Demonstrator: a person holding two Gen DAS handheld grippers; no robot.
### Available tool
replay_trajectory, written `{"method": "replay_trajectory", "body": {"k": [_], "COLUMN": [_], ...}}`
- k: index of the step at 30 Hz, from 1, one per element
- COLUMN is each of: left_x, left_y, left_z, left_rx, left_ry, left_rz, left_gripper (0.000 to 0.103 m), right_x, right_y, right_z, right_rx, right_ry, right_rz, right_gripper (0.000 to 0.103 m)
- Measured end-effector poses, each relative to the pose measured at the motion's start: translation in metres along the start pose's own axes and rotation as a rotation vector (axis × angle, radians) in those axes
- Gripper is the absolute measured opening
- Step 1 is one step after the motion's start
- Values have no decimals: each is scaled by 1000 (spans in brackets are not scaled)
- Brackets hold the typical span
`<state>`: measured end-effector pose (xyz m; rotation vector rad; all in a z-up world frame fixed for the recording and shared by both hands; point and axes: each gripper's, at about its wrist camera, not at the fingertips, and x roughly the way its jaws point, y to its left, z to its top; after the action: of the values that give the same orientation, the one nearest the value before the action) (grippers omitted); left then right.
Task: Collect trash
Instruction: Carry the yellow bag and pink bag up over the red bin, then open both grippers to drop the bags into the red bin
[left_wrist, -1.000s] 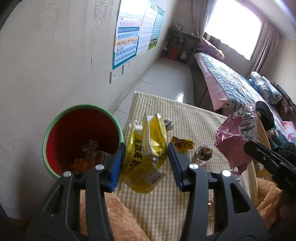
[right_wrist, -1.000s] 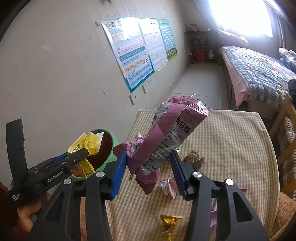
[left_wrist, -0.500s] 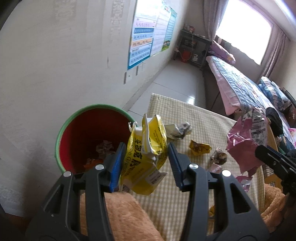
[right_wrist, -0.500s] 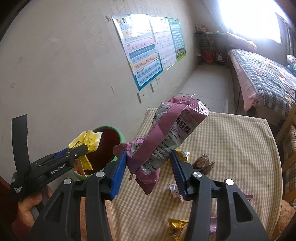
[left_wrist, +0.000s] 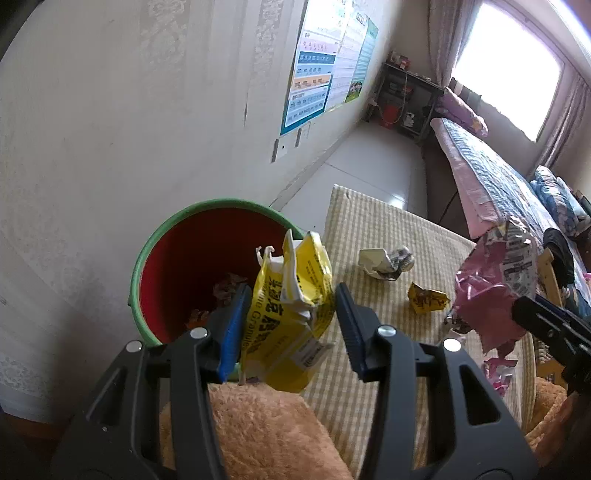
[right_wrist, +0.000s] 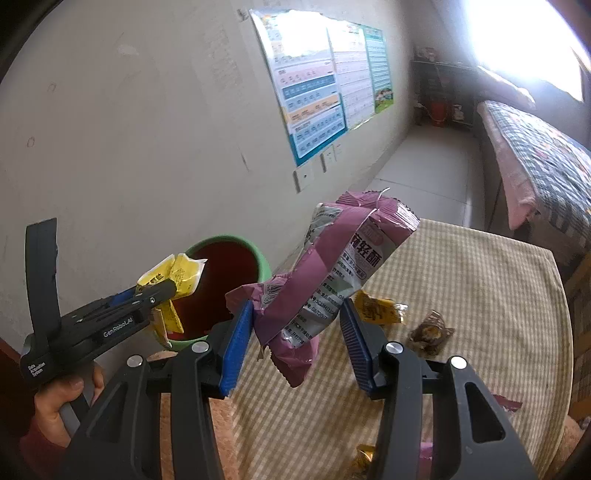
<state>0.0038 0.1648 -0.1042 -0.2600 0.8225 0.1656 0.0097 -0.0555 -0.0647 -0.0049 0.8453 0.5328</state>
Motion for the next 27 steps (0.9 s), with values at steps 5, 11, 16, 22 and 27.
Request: {"method": "replay_trajectory", "body": {"k": [5,11,16,22,27], "left_x": [-1,1,8,17,24], "left_y": [3,21,41,62,74], "left_z": [2,1,3,16,21], "left_rx": [-12,-31,-61,-83,-91], "left_ry": [-11,-7,-3,-12,-11], "left_rz": [6,22,45,61,75], "left_gripper": [45,45,45,45,45], "right_x": [16,37,58,87,101], "right_y": [15,35,52,75,89], "right_z": [2,4,12,17,21], "right_rx": [-41,-103,-154,-246,-278], "right_ry": [26,53,74,115,123], "right_rz": [24,48,59,55,62], "right_gripper": [47,47,48,48,47]}}
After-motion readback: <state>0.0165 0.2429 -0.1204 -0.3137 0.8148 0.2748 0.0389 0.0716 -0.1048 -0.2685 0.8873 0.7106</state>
